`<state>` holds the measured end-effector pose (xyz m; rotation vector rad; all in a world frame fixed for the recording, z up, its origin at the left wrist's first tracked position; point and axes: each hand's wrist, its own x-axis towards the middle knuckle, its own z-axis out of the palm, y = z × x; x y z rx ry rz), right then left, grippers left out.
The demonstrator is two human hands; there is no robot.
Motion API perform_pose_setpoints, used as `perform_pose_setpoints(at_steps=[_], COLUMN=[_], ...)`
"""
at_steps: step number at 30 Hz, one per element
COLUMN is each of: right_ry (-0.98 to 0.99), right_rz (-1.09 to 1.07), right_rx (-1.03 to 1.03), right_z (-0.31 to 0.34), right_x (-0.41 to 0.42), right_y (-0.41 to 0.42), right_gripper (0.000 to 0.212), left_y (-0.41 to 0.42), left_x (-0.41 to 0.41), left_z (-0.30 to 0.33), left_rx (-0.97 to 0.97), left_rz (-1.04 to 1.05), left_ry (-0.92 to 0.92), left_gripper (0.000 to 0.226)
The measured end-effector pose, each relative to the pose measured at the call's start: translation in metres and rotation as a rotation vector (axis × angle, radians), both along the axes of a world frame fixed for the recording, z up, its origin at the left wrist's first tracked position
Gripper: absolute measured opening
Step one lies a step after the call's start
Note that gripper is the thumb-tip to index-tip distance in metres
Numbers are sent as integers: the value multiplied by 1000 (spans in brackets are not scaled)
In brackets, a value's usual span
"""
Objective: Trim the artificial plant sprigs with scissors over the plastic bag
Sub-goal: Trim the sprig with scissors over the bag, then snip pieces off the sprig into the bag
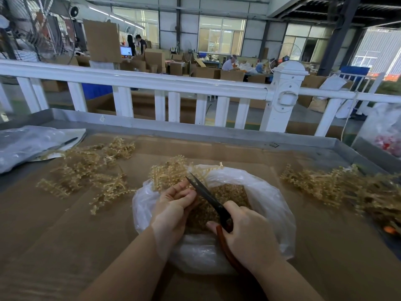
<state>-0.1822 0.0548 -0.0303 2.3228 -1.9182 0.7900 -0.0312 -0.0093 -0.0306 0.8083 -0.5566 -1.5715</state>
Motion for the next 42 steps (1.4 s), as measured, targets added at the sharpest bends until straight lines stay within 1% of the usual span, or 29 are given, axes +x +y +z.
perform_pose_setpoints(at_steps=[11, 20, 39, 42], right_ry=[49, 57, 109, 109], right_rz=[-18, 0, 11, 11], right_rx=[-23, -22, -40, -56], right_z=[-6, -9, -13, -13], right_x=[3, 3, 4, 5], right_y=[3, 2, -1, 0], right_gripper=[40, 40, 43, 43], left_y=[3, 6, 9, 12], left_x=[-2, -3, -3, -3], left_z=[-6, -6, -6, -4], left_rx=[-88, -109, -135, -138], left_rz=[15, 24, -10, -18], left_ry=[-90, -78, -112, -83], left_gripper=[31, 26, 28, 28])
